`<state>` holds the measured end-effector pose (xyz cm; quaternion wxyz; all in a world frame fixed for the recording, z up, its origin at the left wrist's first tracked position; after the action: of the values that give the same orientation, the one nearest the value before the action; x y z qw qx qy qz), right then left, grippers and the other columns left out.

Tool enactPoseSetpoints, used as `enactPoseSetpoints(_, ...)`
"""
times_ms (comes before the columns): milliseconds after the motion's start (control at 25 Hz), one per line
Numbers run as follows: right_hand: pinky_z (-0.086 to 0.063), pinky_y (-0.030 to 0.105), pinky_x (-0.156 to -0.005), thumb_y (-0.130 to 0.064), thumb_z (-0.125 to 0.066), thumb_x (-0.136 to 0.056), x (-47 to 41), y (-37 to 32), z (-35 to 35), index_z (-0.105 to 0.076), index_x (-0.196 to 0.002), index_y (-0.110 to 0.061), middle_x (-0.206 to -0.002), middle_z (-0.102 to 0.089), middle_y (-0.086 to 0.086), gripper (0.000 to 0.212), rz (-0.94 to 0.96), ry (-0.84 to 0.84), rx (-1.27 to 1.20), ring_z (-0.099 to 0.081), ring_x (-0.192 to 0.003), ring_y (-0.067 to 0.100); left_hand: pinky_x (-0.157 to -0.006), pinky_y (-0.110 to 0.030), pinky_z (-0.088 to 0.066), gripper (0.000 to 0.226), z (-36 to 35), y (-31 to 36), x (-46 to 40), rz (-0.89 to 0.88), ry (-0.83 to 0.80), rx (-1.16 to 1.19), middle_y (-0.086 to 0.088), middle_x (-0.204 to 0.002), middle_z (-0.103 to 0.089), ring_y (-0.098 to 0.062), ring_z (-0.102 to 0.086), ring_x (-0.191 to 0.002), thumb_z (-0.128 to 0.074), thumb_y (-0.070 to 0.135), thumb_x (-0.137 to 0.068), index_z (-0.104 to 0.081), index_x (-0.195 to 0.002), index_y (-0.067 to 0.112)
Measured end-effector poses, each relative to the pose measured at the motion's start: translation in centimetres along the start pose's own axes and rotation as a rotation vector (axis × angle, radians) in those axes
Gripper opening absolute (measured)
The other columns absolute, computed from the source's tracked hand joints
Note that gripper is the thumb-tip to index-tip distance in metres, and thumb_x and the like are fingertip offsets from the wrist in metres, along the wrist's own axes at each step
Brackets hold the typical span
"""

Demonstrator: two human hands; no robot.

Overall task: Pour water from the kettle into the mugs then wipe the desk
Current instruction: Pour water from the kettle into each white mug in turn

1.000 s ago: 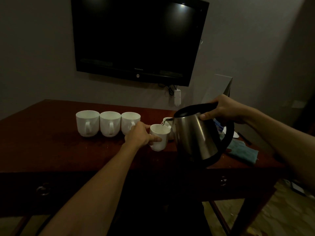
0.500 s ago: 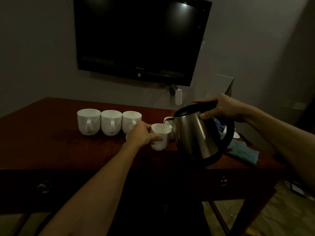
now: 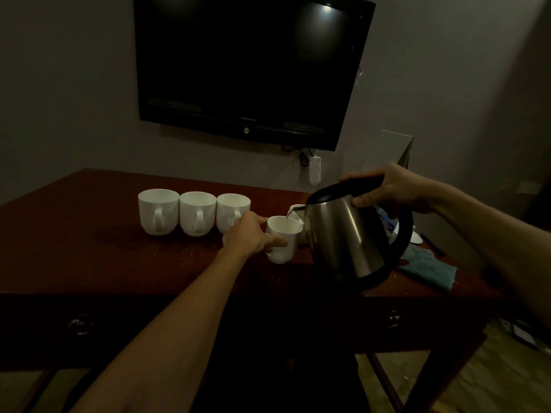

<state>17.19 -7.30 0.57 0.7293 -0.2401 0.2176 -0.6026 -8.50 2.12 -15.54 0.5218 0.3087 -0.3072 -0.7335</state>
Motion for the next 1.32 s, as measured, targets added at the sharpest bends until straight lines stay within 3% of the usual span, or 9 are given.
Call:
enactPoseSetpoints(360, -0.048, 0.015, -0.047, -0.01, -0.067, -0.087, -0.05, -0.15, -0.09, -0.057, -0.131, -0.031, -0.109, -0.062, 0.007, 0.05, 0.01, 0.027, 0.009, -0.062, -0.053, 0.0, -0.089, -0.048, -0.054, 0.059, -0.05, -0.21, -0.12, 0.001, 0.004, 0.006, 0.007, -0.082, -0.073, -0.015, -0.07, -0.091, -0.086, 0.043, -0.071, -0.067, -0.124, 0.026)
enactPoseSetpoints(480, -0.048, 0.015, -0.047, -0.01, -0.068, -0.087, -0.04, -0.15, -0.04, -0.056, -0.134, -0.029, -0.112, -0.062, 0.005, 0.052, 0.009, 0.033, 0.025, -0.064, -0.055, 0.001, -0.082, -0.041, -0.053, 0.056, 0.02, -0.08, 0.05, -0.001, 0.012, -0.017, 0.009, -0.077, -0.072, -0.012, -0.069, -0.09, -0.085, 0.044, -0.072, -0.067, -0.123, 0.027)
enactPoseSetpoints(800, -0.048, 0.014, -0.047, -0.011, -0.068, -0.087, -0.25, -0.51, -0.04, -0.055, -0.135, -0.028, -0.106, -0.062, 0.004, 0.053, 0.015, 0.016, 0.046, -0.063, -0.053, -0.002, -0.082, -0.04, -0.054, 0.052, 0.12, 0.47, 0.23, 0.006, 0.037, -0.064, 0.008, -0.074, -0.072, -0.011, -0.068, -0.087, -0.084, 0.046, -0.073, -0.069, -0.119, 0.026)
enactPoseSetpoints(1120, -0.049, 0.022, -0.049, -0.029, -0.072, -0.074, -0.67, -0.35, 0.06, -0.057, -0.129, -0.038, -0.107, -0.063, 0.007, 0.057, 0.009, -0.028, 0.044, -0.06, -0.054, 0.006, -0.079, -0.036, -0.052, 0.053, 0.6, 0.63, 0.01, 0.014, 0.021, -0.081, 0.008, -0.075, -0.071, -0.008, -0.065, -0.085, -0.084, 0.044, -0.074, -0.068, -0.121, 0.024)
enactPoseSetpoints(1320, -0.048, 0.013, -0.048, -0.014, -0.067, -0.087, -0.92, -0.7, 0.03, -0.056, -0.132, -0.031, -0.105, -0.061, 0.003, 0.05, 0.013, -0.008, 0.062, -0.062, -0.056, -0.003, -0.081, -0.039, -0.054, 0.051, 0.57, 0.34, -0.09, 0.012, 0.017, -0.071, 0.007, -0.075, -0.074, -0.009, -0.068, -0.086, -0.084, 0.046, -0.073, -0.069, -0.118, 0.028)
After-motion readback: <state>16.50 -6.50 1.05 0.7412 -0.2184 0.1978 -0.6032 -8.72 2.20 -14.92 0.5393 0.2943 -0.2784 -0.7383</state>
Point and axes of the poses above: each hand's wrist, its own x-axis away from the middle knuckle, its own z-axis out of the back of the hand, y = z × x, the point moved 1 cm from there along -x, towards the middle knuckle
